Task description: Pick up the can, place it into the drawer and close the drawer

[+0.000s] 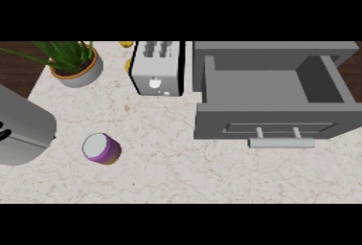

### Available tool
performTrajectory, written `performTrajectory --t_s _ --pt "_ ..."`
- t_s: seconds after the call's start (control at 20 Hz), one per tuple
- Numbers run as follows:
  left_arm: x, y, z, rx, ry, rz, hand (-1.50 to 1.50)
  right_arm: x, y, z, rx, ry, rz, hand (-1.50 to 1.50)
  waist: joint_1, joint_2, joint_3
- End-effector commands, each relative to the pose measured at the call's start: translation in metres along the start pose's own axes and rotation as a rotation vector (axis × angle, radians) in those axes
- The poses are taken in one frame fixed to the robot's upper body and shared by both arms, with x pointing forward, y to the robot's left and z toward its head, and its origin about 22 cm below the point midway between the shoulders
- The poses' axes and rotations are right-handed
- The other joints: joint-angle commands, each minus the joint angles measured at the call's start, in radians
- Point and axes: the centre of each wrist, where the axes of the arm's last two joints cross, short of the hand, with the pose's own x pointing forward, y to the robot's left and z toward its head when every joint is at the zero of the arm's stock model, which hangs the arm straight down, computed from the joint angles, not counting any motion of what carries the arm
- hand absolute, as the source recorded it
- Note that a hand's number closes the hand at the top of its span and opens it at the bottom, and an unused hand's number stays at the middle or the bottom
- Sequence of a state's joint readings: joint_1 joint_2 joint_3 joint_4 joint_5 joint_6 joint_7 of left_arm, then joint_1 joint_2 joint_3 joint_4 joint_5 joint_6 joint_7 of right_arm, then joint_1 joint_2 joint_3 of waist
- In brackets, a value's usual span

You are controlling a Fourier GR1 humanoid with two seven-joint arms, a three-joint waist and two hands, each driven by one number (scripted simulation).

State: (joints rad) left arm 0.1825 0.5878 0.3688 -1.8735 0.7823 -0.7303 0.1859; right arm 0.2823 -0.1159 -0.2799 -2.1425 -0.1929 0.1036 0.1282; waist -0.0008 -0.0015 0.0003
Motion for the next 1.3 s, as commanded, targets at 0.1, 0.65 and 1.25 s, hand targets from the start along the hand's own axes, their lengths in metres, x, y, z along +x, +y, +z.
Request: performTrajectory --t_s 0.1,0.65,1.25 --pt "-0.003 0.009 0.005 0.019 0.025 0.112 -1.5 -0.013 -0.02 0.008 0.005 0.001 -0.014 -1.5 -0.001 0.0 0.0" --pt "-0.014 0.004 -0.013 0.032 0.117 0.279 -1.5 -0.01 -0.059 0.04 0.006 -0.001 0.005 -1.5 -0.006 0.0 0.0" --pt "-0.04 -0.029 -0.065 0.057 0.163 0.296 -1.5 0.006 -0.067 0.042 0.01 0.008 0.011 -1.5 -0.004 0.0 0.0"
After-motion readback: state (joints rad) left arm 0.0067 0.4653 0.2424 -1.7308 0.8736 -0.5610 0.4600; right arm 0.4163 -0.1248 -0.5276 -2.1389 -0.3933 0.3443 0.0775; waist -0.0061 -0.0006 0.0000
